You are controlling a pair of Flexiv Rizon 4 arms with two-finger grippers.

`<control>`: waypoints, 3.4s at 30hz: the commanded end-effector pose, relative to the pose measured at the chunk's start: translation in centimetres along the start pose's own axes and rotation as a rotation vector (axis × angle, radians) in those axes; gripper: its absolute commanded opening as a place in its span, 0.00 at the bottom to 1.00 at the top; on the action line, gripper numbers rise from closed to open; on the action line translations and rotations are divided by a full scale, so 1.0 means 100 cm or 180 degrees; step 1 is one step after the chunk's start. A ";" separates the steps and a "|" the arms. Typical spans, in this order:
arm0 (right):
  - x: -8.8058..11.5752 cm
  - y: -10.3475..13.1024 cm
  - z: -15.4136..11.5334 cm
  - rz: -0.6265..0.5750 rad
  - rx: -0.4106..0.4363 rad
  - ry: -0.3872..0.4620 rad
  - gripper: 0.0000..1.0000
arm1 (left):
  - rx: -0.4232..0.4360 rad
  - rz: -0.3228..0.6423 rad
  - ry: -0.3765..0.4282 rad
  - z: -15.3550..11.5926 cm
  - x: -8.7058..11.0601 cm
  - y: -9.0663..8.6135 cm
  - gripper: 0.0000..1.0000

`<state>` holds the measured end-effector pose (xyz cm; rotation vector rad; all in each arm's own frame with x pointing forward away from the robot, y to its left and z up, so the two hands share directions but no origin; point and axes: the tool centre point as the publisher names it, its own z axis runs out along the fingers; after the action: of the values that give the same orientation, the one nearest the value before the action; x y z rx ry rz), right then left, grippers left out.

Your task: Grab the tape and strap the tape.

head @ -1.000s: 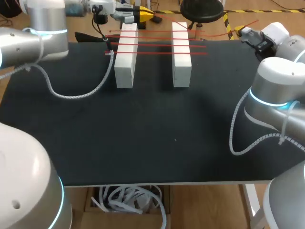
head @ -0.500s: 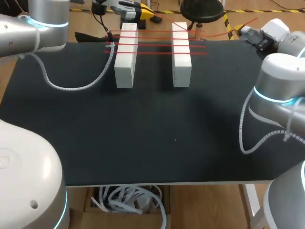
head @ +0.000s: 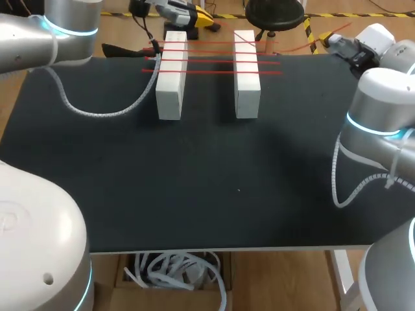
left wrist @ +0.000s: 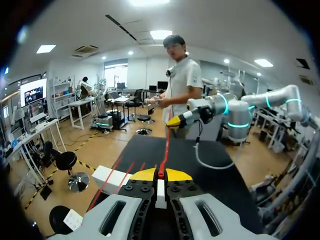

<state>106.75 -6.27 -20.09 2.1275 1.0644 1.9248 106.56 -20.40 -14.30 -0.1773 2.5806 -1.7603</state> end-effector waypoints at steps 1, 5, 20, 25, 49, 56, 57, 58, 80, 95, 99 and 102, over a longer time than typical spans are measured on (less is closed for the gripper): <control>0.001 0.001 0.000 0.0000 0.0011 -0.0017 0.00 | -0.0036 -0.0039 0.0147 0.009 -0.008 -0.001 0.00; 0.001 0.001 0.000 0.0000 0.0011 -0.0017 0.00 | -0.0228 -0.0010 0.0218 0.017 -0.005 -0.002 0.00; 0.001 0.001 0.000 0.0000 0.0011 -0.0017 0.00 | -0.1092 0.0301 0.0092 0.032 0.000 -0.010 0.00; 0.001 0.001 0.000 0.0000 0.0011 -0.0017 0.00 | -0.1256 0.0252 0.0124 0.031 0.001 -0.015 0.00; 0.001 0.001 0.000 0.0000 0.0011 -0.0017 0.00 | -0.2771 0.0581 -0.0184 0.052 0.003 -0.011 0.00; 0.001 0.001 0.000 0.0000 0.0011 -0.0017 0.00 | -0.2812 0.0548 -0.0090 0.059 0.000 -0.014 0.00; 0.001 0.001 0.000 0.0000 0.0011 -0.0017 0.00 | -0.2816 0.0533 -0.0037 0.061 0.000 -0.014 0.00; 0.001 0.001 0.000 0.0000 0.0011 -0.0017 0.00 | -0.2735 0.0533 -0.0015 0.062 -0.001 -0.013 0.00; 0.001 0.001 0.000 0.0000 0.0011 -0.0017 0.00 | -0.2934 0.0540 0.0046 0.071 0.000 -0.028 0.00; 0.001 0.001 0.000 0.0000 0.0011 -0.0017 0.00 | -0.3303 0.0536 0.0058 0.085 0.003 -0.039 0.00; 0.001 0.001 0.000 0.0000 0.0011 -0.0017 0.00 | -0.3331 0.0543 0.0065 0.087 0.005 -0.036 0.00; 0.001 0.001 0.000 0.0000 0.0011 -0.0017 0.00 | -0.3375 0.0564 0.0059 0.089 0.007 -0.034 0.00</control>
<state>106.77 -6.27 -20.04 2.1285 1.0650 1.9239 106.97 -29.57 -14.33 0.0711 3.0988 -0.2677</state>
